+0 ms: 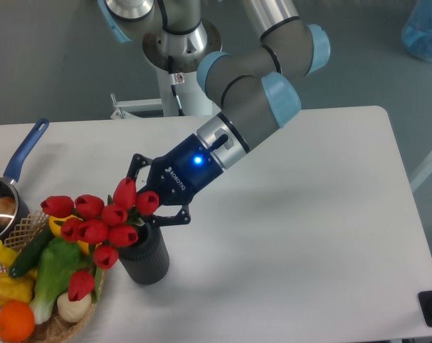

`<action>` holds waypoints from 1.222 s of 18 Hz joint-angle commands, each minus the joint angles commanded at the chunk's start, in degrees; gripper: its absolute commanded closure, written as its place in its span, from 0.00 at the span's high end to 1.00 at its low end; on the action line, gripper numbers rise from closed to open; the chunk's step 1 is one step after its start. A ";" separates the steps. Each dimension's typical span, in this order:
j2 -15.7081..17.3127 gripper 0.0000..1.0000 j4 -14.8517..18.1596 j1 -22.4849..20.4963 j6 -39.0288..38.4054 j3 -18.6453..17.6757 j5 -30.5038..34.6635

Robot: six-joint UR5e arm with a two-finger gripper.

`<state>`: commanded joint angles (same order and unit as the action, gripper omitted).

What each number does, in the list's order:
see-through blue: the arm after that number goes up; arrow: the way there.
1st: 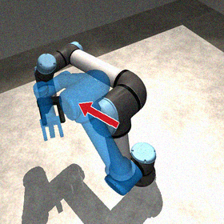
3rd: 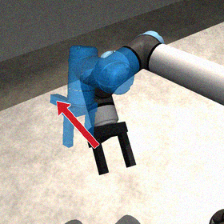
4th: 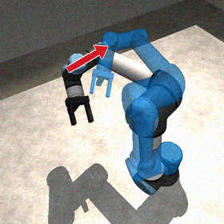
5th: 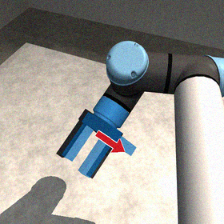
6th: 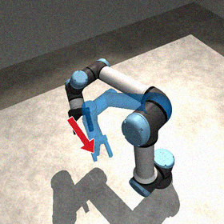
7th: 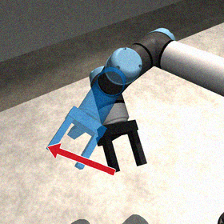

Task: Insert the flowers into the vase
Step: 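Lower the tulip stems into the black vase with the gripper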

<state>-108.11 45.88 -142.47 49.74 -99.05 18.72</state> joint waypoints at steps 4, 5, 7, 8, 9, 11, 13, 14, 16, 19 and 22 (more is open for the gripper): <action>-0.70 0.06 0.00 0.18 0.44 -0.09 2.11; -0.79 0.07 0.00 0.18 0.53 -0.18 2.11; -1.14 0.07 0.09 0.18 2.10 -0.79 2.20; -1.23 0.07 0.09 0.18 2.98 -1.23 2.81; -1.23 0.07 0.09 0.18 3.34 -1.49 4.03; -1.58 0.10 0.09 0.26 3.52 -1.85 4.84; -1.58 0.12 0.17 0.26 3.43 -2.11 4.92; -1.67 0.15 0.18 0.26 3.43 -2.11 5.10; -1.67 0.19 0.18 0.26 3.52 -2.37 5.10; -1.67 0.24 0.18 0.26 3.52 -2.46 5.10; -1.67 0.26 0.18 0.18 3.61 -3.08 5.19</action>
<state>-109.78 46.05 -142.29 53.35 -102.13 23.91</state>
